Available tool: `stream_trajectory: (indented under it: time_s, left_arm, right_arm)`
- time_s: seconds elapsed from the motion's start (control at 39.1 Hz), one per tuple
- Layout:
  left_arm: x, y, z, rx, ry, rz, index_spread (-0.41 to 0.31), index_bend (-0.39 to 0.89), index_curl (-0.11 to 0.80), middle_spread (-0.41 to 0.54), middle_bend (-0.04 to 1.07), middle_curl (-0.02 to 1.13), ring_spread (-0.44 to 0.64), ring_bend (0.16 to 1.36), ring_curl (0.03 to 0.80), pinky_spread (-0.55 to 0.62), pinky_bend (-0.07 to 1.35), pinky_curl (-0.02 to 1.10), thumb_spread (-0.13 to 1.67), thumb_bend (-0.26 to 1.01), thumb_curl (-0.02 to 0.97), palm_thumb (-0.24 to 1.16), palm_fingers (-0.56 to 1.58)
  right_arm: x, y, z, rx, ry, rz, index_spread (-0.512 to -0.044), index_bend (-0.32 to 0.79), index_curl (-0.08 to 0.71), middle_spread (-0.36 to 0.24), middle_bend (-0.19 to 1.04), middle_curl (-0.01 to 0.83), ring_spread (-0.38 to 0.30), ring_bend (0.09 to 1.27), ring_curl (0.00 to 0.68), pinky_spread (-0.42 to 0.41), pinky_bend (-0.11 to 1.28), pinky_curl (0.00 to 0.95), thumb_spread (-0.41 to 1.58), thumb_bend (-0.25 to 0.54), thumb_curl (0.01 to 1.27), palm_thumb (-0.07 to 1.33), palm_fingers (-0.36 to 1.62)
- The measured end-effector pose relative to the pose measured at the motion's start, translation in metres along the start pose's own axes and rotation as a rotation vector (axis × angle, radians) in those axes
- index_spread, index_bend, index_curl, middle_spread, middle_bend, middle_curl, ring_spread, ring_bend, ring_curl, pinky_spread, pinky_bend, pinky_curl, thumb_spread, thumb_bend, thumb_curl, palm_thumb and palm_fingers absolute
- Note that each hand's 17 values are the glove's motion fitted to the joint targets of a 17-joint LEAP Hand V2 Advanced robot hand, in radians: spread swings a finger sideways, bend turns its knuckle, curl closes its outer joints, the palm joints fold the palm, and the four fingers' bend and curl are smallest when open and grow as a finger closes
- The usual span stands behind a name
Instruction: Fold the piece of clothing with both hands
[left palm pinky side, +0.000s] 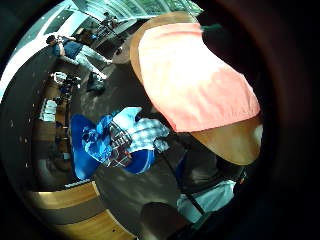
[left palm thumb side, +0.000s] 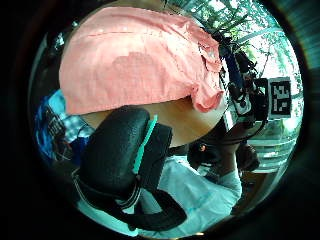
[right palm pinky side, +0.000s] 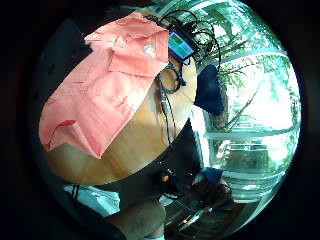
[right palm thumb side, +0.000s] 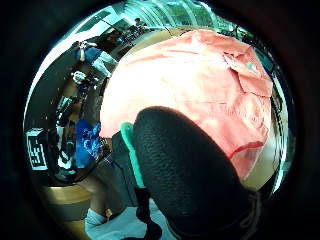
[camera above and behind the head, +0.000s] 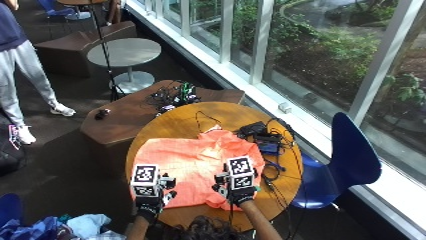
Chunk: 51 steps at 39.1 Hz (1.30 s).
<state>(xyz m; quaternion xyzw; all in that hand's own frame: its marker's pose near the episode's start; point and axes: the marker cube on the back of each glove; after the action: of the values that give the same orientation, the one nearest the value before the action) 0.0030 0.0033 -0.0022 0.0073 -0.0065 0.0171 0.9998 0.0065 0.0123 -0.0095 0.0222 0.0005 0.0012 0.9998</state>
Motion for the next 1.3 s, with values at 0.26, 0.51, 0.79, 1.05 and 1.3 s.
stream_trajectory:
  time_s: [0.26,0.51,0.79,1.05,1.3]
  left_arm:
    - [0.001,0.017,0.055,-0.149,0.010,-0.010,-0.102,0.13,0.245,0.038,0.19,0.29,0.16,0.54,0.271,0.26,0.46,0.25,1.12,-0.02,0.209,0.16,0.40]
    - [-0.011,0.014,0.118,-0.232,0.035,-0.020,-0.088,0.12,0.247,0.043,0.19,0.31,0.16,0.58,0.294,0.27,0.50,0.28,1.10,-0.02,0.243,0.18,0.34]
    - [-0.013,0.000,0.127,0.224,-0.019,-0.057,-0.171,0.27,0.335,-0.118,0.21,0.34,-0.01,0.50,0.273,0.08,0.48,0.29,1.26,0.08,0.277,0.37,0.73]
    - [-0.024,0.038,0.080,0.337,-0.039,0.033,-0.278,0.24,0.380,-0.279,0.32,0.41,-0.28,0.53,0.325,-0.16,0.36,0.31,1.26,0.15,0.339,0.60,1.19]
    - [-0.037,0.063,-0.002,0.167,0.115,0.194,-0.322,0.19,0.410,-0.345,0.36,0.46,-0.39,0.67,0.398,-0.26,0.29,0.33,1.23,0.12,0.349,0.66,1.31]
  right_arm:
    - [0.023,0.027,0.042,-0.065,-0.049,-0.004,-0.385,0.14,0.190,-0.015,0.19,0.252,0.147,0.30,0.185,0.272,0.58,0.297,1.03,-0.020,0.22,0.05,0.16]
    - [0.039,0.029,0.092,-0.131,-0.079,0.017,-0.369,0.12,0.198,-0.011,0.19,0.276,0.136,0.35,0.217,0.240,0.61,0.322,0.95,-0.018,0.27,0.11,0.20]
    - [0.035,0.028,0.106,0.067,-0.127,-0.020,-0.367,0.31,0.289,-0.118,0.21,0.306,-0.061,0.42,0.247,0.124,0.44,0.281,1.02,0.044,0.31,0.33,0.62]
    - [0.052,0.067,0.064,0.079,-0.124,-0.083,-0.314,0.41,0.390,-0.252,0.30,0.370,-0.278,0.40,0.291,-0.142,0.33,0.291,1.11,0.185,0.36,0.68,1.20]
    - [0.079,0.072,-0.033,0.046,-0.459,-0.217,-0.310,0.24,0.399,-0.288,0.36,0.419,-0.335,0.61,0.383,-0.279,0.36,0.336,1.08,0.191,0.37,0.84,1.37]
